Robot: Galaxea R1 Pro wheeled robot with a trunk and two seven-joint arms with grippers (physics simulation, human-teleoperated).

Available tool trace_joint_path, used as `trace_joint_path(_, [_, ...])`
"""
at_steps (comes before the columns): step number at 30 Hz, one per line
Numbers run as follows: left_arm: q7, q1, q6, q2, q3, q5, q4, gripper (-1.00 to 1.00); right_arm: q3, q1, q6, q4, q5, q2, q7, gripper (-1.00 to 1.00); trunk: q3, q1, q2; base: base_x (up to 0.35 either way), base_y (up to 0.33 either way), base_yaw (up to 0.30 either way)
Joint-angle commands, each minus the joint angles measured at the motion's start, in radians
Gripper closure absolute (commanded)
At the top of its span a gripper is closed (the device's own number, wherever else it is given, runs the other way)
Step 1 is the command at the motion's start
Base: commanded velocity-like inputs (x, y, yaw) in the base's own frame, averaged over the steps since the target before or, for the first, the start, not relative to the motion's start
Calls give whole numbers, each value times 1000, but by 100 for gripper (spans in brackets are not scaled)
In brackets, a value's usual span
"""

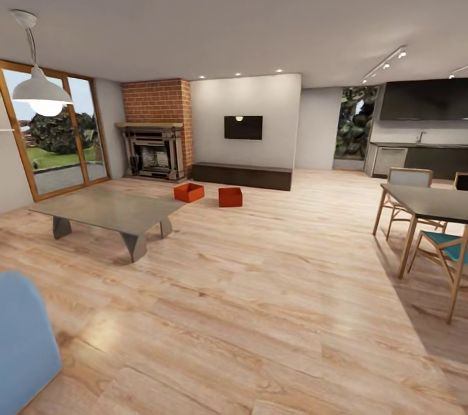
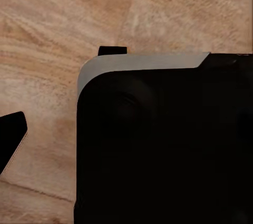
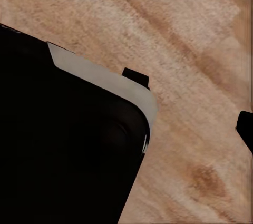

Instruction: Move the two storage containers from the living room to the garage. In the garage, place one container on the floor and stack the other container on top of it (either order is fine).

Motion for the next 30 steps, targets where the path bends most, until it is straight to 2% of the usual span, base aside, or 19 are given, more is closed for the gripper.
trace_joint_path(1, [-1,0,-3,0,2,1,0,-100,6,-1,-4,2,-11,0,6,-100,-1,1,-1,323,0,0])
trace_joint_path(30, [-1,0,-3,0,2,1,0,-100,6,-1,-4,2,-11,0,5,-100,-1,1,-1,323,0,0])
